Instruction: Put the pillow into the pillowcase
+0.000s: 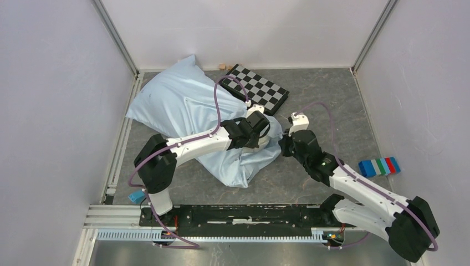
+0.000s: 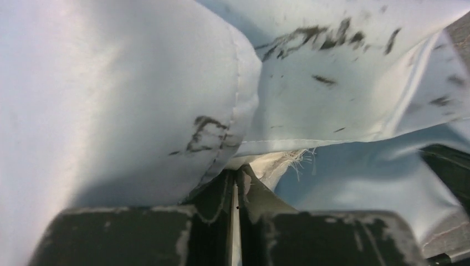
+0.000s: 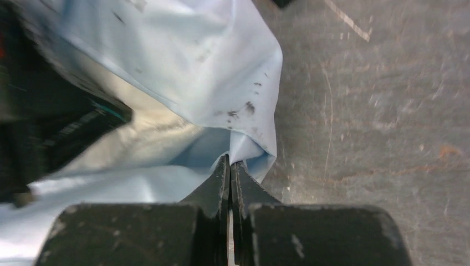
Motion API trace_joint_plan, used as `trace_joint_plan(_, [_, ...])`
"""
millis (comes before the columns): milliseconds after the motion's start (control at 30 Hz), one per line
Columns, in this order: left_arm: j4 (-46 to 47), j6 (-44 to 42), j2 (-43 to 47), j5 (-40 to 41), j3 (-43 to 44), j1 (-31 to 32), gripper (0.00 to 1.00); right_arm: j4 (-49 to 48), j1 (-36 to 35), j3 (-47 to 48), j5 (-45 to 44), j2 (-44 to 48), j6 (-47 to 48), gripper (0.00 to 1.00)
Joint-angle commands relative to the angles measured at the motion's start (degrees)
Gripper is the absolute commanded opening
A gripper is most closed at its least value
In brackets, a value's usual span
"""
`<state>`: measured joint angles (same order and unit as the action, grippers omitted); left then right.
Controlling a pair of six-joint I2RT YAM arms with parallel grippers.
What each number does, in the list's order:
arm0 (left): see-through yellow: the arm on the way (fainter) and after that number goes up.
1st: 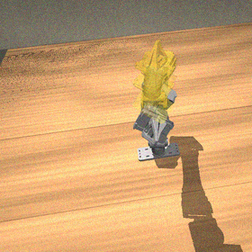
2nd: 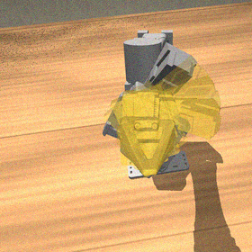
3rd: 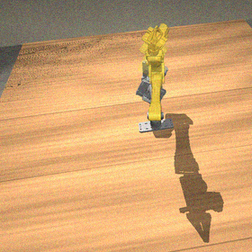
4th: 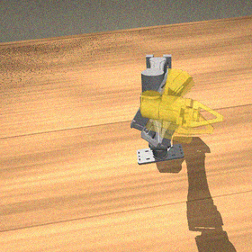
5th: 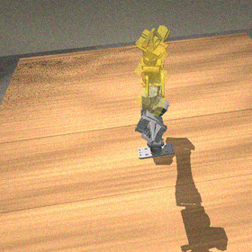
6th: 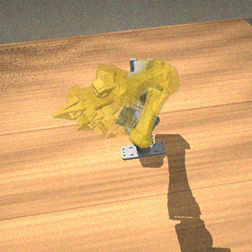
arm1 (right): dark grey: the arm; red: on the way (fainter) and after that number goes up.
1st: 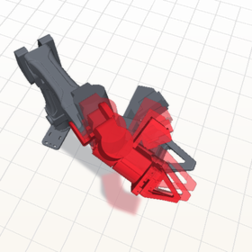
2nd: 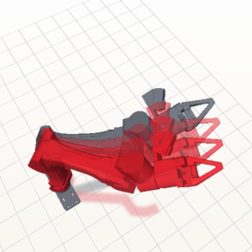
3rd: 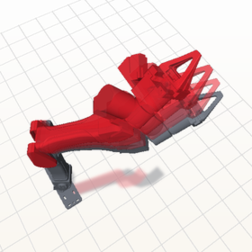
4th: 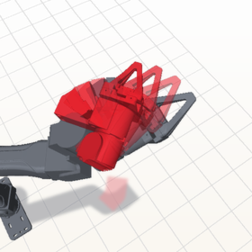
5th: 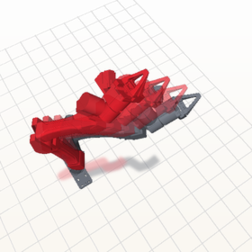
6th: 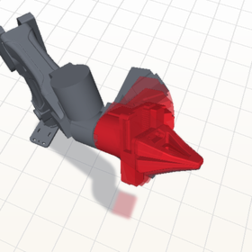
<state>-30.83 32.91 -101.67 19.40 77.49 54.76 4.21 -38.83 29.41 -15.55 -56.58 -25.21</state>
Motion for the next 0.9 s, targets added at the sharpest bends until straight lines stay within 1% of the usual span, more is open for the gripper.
trace_joint_plan(0, [2.2, -0.6, -2.0, 1.7, -2.6, -0.4, 0.03, -0.1, 0.2, 7.3, -0.8, 4.7, 2.7, 0.0])
trace_joint_plan(100, [3.5, -0.2, -2.6, 0.2, -3.7, -0.4, 0.02, -0.5, 0.2, 10.6, 1.0, 6.7, 3.7, 0.0])
trace_joint_plan(233, [4.7, 1.1, -4.1, -2.7, -4.6, -0.4, 0.02, -0.9, 0.3, 12.6, 1.8, 7.1, 4.6, 0.0])
trace_joint_plan(367, [5.6, 2.3, -3.0, -4.7, -5.1, -0.4, 0.02, 0.3, 0.3, 9.8, 2.3, 5.7, 4.1, 0.0])
trace_joint_plan(500, [5.9, 2.9, -2.0, -7.4, -4.4, -0.4, 0.03, 1.0, 0.3, 3.0, 2.3, 5.6, 3.0, 0.01])
trace_joint_plan(533, [6.0, 2.9, -1.7, -8.0, -4.3, -0.4, 0.04, 2.0, 0.4, 2.2, 1.4, 5.6, 2.5, 0.13])
trace_joint_plan(567, [6.0, 3.1, -1.5, -8.4, -4.2, -0.4, 0.05, 3.4, 0.3, 1.9, 0.5, 5.7, 2.3, 0.31])
trace_joint_plan(600, [6.0, 3.3, -1.4, -8.6, -4.1, -0.4, 0.07, 4.7, 0.4, 1.9, -0.4, 6.0, 2.0, 0.44])
trace_joint_plan(633, [6.0, 3.3, -1.1, -8.7, -4.1, -0.4, 0.07, 5.8, 0.3, 1.9, -1.4, 7.0, 2.0, 0.54])
trace_joint_plan(667, [6.0, 3.3, -1.0, -8.9, -4.1, -0.5, 0.07, 6.5, 0.3, 2.1, -2.0, 7.9, 2.5, 0.58])
trace_joint_plan(733, [6.0, 3.3, -0.8, -8.9, -4.0, -0.4, 0.07, 8.0, 0.3, 3.6, -2.3, 10.0, 3.2, 0.58])
trace_joint_plan(767, [6.0, 3.4, -0.8, -8.9, -3.9, -0.4, 0.07, 8.5, 0.0, 5.0, -2.4, 10.6, 3.5, 0.55])
trace_joint_plan(800, [6.0, 3.3, -0.8, -8.9, -3.9, -0.5, 0.07, 8.7, -0.4, 6.2, -2.0, 10.8, 4.0, 0.51])
trace_joint_plan(867, [6.0, 3.3, -0.7, -9.1, -3.6, -0.4, 0.07, 9.0, -2.5, 8.3, -2.3, 10.4, 3.8, 0.39])
